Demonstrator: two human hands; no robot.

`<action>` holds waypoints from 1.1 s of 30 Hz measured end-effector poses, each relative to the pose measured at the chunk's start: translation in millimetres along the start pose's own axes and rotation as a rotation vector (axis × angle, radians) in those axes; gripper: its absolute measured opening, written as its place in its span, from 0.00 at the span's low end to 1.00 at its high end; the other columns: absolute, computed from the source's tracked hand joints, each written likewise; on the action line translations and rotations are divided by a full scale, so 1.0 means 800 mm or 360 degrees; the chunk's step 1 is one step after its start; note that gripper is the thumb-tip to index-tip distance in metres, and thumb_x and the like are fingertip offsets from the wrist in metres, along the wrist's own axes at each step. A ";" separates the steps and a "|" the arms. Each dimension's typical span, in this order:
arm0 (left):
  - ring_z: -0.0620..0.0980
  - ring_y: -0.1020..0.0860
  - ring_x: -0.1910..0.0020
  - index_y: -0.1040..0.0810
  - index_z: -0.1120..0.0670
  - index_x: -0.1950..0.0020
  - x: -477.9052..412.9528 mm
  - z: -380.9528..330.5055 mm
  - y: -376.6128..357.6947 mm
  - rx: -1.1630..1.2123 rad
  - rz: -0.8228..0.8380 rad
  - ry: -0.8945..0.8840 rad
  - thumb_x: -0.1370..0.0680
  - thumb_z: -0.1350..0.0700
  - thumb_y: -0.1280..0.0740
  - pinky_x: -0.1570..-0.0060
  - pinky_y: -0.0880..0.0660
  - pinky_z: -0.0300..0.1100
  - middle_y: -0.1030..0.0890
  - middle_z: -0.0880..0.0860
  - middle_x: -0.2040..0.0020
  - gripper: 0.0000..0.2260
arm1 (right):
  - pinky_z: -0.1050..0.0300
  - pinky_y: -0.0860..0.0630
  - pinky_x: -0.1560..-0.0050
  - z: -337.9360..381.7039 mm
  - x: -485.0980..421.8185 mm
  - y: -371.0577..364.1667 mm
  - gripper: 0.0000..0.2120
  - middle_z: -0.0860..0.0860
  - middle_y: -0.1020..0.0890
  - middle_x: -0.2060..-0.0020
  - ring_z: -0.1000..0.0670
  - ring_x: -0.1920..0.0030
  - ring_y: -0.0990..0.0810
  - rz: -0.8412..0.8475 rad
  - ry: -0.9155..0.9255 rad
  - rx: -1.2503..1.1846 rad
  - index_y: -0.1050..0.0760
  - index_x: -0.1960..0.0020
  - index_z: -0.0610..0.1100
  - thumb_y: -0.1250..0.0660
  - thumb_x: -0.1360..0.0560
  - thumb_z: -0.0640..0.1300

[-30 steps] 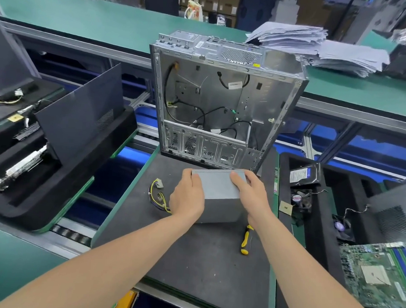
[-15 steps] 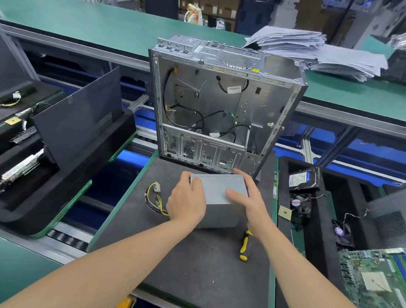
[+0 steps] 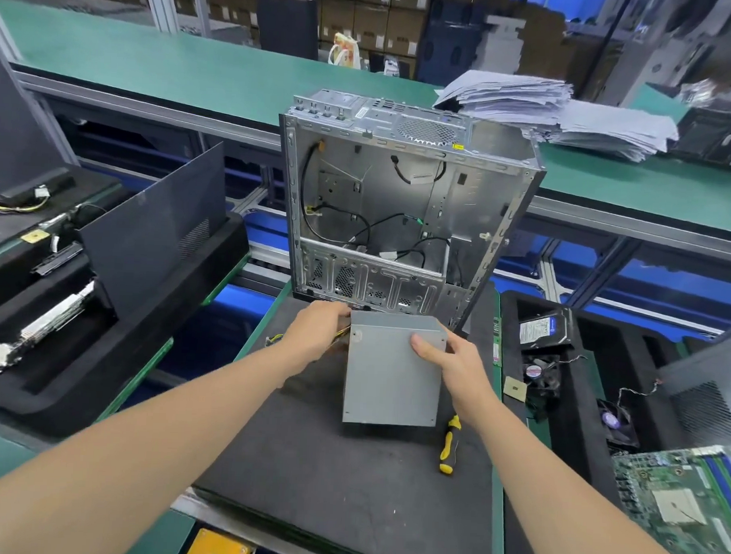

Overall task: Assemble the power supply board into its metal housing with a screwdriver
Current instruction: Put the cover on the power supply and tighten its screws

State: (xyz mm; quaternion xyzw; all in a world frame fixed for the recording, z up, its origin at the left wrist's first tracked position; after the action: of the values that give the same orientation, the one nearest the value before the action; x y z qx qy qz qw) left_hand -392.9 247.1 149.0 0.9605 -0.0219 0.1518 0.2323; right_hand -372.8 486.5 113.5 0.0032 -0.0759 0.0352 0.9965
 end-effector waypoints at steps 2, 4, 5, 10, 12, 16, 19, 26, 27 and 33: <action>0.48 0.14 0.51 0.13 0.41 0.52 -0.001 0.015 0.009 0.0241 0.0055 -0.0025 0.21 0.45 0.36 0.55 0.23 0.39 0.13 0.48 0.49 0.12 | 0.58 0.16 0.52 -0.002 -0.003 -0.001 0.25 0.49 0.12 0.44 0.45 0.44 0.13 -0.0030 -0.0045 -0.0034 0.16 0.38 0.49 0.19 0.31 0.57; 0.43 0.16 0.50 0.13 0.43 0.45 -0.003 0.022 0.017 0.0204 0.0005 -0.0187 0.19 0.49 0.32 0.55 0.27 0.38 0.13 0.44 0.50 0.09 | 0.55 0.16 0.51 -0.003 -0.008 -0.002 0.24 0.48 0.12 0.43 0.45 0.44 0.13 -0.0049 -0.0076 -0.0053 0.17 0.37 0.47 0.21 0.29 0.56; 0.42 0.16 0.51 0.13 0.44 0.43 -0.003 0.025 0.018 0.0194 -0.0017 -0.0258 0.20 0.49 0.30 0.56 0.26 0.38 0.13 0.43 0.51 0.09 | 0.53 0.16 0.50 -0.004 -0.010 -0.002 0.23 0.47 0.13 0.43 0.45 0.45 0.12 -0.0061 -0.0099 -0.0052 0.18 0.37 0.46 0.21 0.28 0.55; 0.29 0.19 0.57 0.15 0.47 0.38 0.000 0.024 0.013 -0.0017 -0.0080 -0.0394 0.22 0.42 0.28 0.53 0.25 0.30 0.13 0.41 0.50 0.15 | 0.53 0.18 0.53 -0.007 -0.012 -0.007 0.23 0.52 0.15 0.45 0.49 0.48 0.13 -0.0301 -0.0272 0.0158 0.24 0.40 0.50 0.24 0.26 0.62; 0.27 0.20 0.58 0.13 0.47 0.44 -0.003 0.016 0.016 -0.0165 -0.0181 -0.0426 0.20 0.44 0.30 0.55 0.27 0.25 0.13 0.41 0.54 0.11 | 0.54 0.20 0.54 -0.006 -0.011 -0.007 0.24 0.54 0.18 0.46 0.51 0.48 0.15 -0.0410 -0.0289 0.0369 0.26 0.42 0.52 0.27 0.27 0.68; 0.53 0.25 0.64 0.23 0.47 0.68 -0.013 0.006 0.013 -0.0520 -0.0188 -0.0485 0.18 0.47 0.34 0.60 0.27 0.44 0.25 0.47 0.73 0.17 | 0.54 0.23 0.54 -0.004 -0.018 -0.002 0.24 0.54 0.18 0.43 0.52 0.46 0.18 -0.0432 -0.0300 0.0553 0.22 0.37 0.50 0.31 0.23 0.66; 0.58 0.20 0.53 0.18 0.48 0.54 -0.022 0.008 0.002 -0.0755 -0.0124 -0.0479 0.20 0.48 0.35 0.51 0.23 0.48 0.18 0.49 0.61 0.09 | 0.44 0.22 0.37 -0.010 -0.021 0.004 0.23 0.51 0.18 0.39 0.45 0.39 0.20 -0.0389 -0.0349 0.0670 0.21 0.32 0.46 0.32 0.20 0.60; 0.57 0.32 0.34 0.16 0.50 0.40 -0.009 0.032 -0.013 -0.0957 -0.0518 -0.0649 0.23 0.48 0.26 0.38 0.36 0.52 0.26 0.54 0.34 0.14 | 0.37 0.18 0.40 -0.035 -0.013 0.004 0.08 0.48 0.13 0.43 0.44 0.43 0.15 -0.0251 -0.0550 0.0564 0.18 0.41 0.48 0.29 0.20 0.46; 0.56 0.32 0.38 0.18 0.50 0.40 0.001 0.030 -0.014 -0.0927 -0.0617 -0.0715 0.25 0.48 0.24 0.40 0.36 0.51 0.27 0.53 0.37 0.16 | 0.37 0.17 0.42 -0.035 -0.013 0.003 0.16 0.47 0.14 0.41 0.44 0.43 0.15 -0.0239 -0.0578 0.0526 0.22 0.33 0.48 0.28 0.20 0.45; 0.51 0.23 0.44 0.29 0.53 0.42 0.040 0.100 -0.043 0.0101 -0.0156 0.0134 0.23 0.42 0.28 0.49 0.27 0.42 0.22 0.50 0.44 0.20 | 0.42 0.16 0.49 -0.029 -0.012 0.000 0.44 0.46 0.16 0.38 0.42 0.43 0.14 0.0157 -0.0775 0.0531 0.47 0.20 0.69 0.29 0.21 0.37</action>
State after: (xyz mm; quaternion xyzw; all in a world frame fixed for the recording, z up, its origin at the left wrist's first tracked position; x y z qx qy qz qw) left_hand -336.1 242.2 76.2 0.9600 0.0398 0.1812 0.2097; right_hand -378.6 486.2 89.2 0.1716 -0.3059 0.0937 0.9318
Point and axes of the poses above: each hand's wrist, its own x-axis away from the middle knuckle, its own y-axis out of the back of the hand, z = x × y, the point moved 6 cm from there along -x, towards the middle knuckle
